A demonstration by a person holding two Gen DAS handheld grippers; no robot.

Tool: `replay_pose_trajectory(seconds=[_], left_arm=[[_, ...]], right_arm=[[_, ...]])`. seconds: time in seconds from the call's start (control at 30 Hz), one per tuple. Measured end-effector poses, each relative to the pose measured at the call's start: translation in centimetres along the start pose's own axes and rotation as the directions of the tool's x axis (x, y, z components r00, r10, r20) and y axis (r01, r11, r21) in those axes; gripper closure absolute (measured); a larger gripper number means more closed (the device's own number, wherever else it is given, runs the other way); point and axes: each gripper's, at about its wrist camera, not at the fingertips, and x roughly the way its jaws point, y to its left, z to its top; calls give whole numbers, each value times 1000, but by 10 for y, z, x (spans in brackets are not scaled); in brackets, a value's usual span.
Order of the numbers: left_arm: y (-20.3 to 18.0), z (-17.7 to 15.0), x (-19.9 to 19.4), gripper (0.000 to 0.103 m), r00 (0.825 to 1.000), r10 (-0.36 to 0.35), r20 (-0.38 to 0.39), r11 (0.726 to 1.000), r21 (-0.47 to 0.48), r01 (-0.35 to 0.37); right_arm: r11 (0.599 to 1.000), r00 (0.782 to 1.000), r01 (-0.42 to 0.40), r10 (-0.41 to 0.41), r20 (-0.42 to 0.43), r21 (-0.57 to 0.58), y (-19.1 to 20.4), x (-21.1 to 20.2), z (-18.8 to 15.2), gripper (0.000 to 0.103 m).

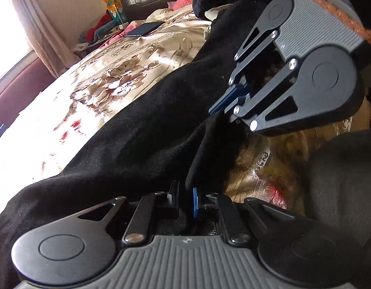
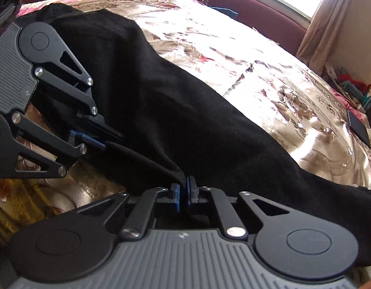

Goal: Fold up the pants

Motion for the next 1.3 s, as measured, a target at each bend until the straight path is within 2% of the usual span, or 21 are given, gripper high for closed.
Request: replay_pose_trajectory(seconds=[0.1,0.2,0.27,0.33,0.37,0.4,0.47,0.53,0.6,0.67,0.7,0.73,0.77,0.87,0.93,1.0,1.03,1.1,1.2,1.27,1.3], left_arm=[[3,-3,0,78,1000,-7,0,1000,-12,7],[0,-3,0,78,1000,2,-2,1000,-26,-2],[0,-2,0,78,1000,5,-4,1000,-30,-5],[0,-2,0,78,1000,7,-9,1000,-25,-7],[-1,-2,0,78,1000,8,-11,1000,-22,-8],[-1,-2,1,77,1000,10,-12,1000,-18,-10],[-1,-1,1,77,1000,15,-15,1000,-10,-15],[-3,1,2,77,1000,21,-23,1000,-3,-21],[-4,3,2,77,999,24,-27,1000,-3,-24],[-5,3,3,77,999,27,-29,1000,-2,-28],[-5,3,3,77,999,29,-31,1000,-1,-29],[-6,4,3,77,999,31,-34,1000,5,-31],[-6,5,3,77,999,33,-37,999,10,-32],[-7,6,4,77,998,36,-44,999,20,-35],[-8,6,4,77,998,39,-49,999,26,-38],[-9,6,5,77,998,43,-53,999,31,-42],[-9,7,5,77,997,46,-56,998,37,-43],[-10,8,5,77,997,47,-59,998,44,-45],[-10,8,6,77,997,48,-60,998,51,-45],[-11,9,7,77,997,48,-61,998,54,-45],[-11,9,7,77,997,48,-62,998,54,-45]], right_arm=[[988,998,4,-13,57,156,-24,-26,-6,69],[928,991,65,-102,83,366,-60,-52,-27,67],[831,973,135,-215,89,540,-91,-69,-45,66],[678,943,182,-325,69,712,-123,-84,-67,61],[598,932,184,-359,56,780,-137,-90,-78,61],[538,927,167,-370,54,826,-149,-92,-88,61],[486,920,136,-385,72,863,-157,-92,-98,61],[476,913,134,-401,78,869,-160,-87,-99,61],[442,907,127,-415,76,888,-165,-84,-101,61],[384,902,91,-422,87,919,-165,-86,-109,63],[361,899,77,-429,92,929,-164,-86,-112,83],[355,897,66,-431,100,932,-163,-86,-113,96],[368,892,67,-438,109,927,-161,-89,-110,96],[504,853,134,-498,160,853,-140,-102,-82,97],[609,838,177,-506,207,773,-122,-104,-60,97],[672,830,200,-504,241,713,-109,-99,-48,97],[689,835,190,-489,254,700,-106,-95,-45,97],[694,846,170,-467,258,700,-108,-88,-44,97],[656,829,222,-516,214,722,-122,-81,-54,97],[631,827,236,-530,189,739,-133,-82,-59,97],[631,820,249,-541,187,734,-135,-86,-59,97]])
